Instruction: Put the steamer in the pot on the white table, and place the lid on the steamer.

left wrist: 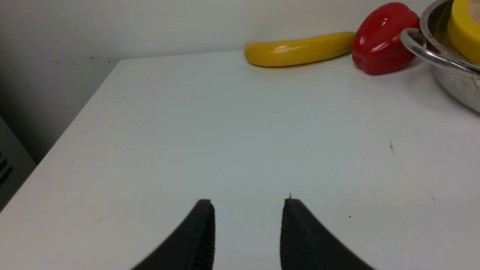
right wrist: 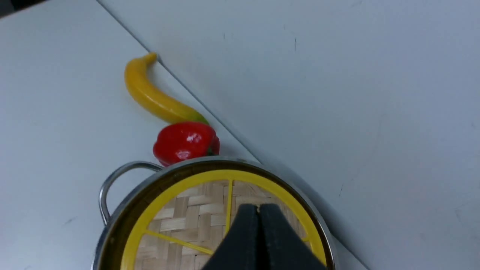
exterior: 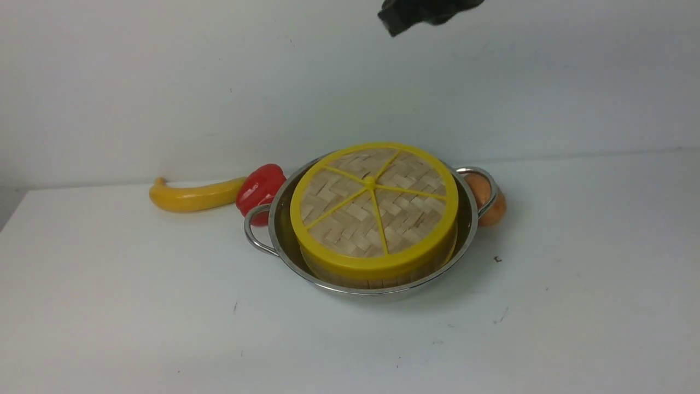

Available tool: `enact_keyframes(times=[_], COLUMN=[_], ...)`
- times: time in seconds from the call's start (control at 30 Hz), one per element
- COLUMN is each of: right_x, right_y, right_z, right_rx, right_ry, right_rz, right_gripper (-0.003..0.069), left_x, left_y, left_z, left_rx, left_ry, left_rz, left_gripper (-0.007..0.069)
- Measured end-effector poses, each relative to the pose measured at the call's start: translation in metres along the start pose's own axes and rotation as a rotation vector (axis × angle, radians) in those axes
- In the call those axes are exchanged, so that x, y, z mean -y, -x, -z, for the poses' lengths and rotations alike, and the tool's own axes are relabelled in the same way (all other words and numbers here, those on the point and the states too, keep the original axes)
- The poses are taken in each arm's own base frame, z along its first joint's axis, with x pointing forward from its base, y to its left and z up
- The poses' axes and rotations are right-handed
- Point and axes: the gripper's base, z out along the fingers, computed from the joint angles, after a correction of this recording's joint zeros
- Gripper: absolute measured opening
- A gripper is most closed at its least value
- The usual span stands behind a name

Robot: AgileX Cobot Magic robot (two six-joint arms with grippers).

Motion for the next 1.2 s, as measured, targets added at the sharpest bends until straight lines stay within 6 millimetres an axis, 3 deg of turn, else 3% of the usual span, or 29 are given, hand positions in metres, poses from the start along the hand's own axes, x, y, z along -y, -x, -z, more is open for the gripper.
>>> enact_keyframes(times=[0.17, 0.43, 0.63, 0.73, 0.8, 1.0, 1.07, 1.2], right_x=[-0.008, -0.022, -0.026, -0.027, -0.029, -0.039, -0.045, -0.053], right_y=[0.019, 0.03, 0.024, 0.014, 0.007, -0.019, -0.043, -0.095], right_z=[0.034, 0.044, 0.049, 0.063, 0.085, 0.174, 0.201, 0.222], right_rx=[0.156, 0.251, 0.183, 0.087, 0.045, 0.082, 0.075, 0.085], right_ry=[0.049, 0.221, 0.254, 0.224, 0.188, 0.051, -0.005, -0.085], right_rz=[-0.06, -0.203, -0.187, -0.158, -0.144, -0.111, -0.133, -0.219], right_gripper=[-0.0002, 0.0007, 0.0019, 0.0024, 0.0029, 0.0045, 0.0055, 0.0072], left_x=[0.0, 0.0, 0.0, 0.0, 0.0, 0.0, 0.0, 0.0], left_y=[0.0, 0.0, 0.0, 0.0, 0.0, 0.0, 0.0, 0.0], left_z=[0.0, 0.0, 0.0, 0.0, 0.0, 0.0, 0.0, 0.0], left_rx=[0.0, 0.0, 0.0, 0.0, 0.0, 0.0, 0.0, 0.0], left_ry=[0.0, 0.0, 0.0, 0.0, 0.0, 0.0, 0.0, 0.0], left_rz=[0.0, 0.0, 0.0, 0.0, 0.0, 0.0, 0.0, 0.0], left_gripper=[0.0242, 0.0242, 0.0242, 0.0242, 0.0242, 0.0242, 0.0242, 0.0242])
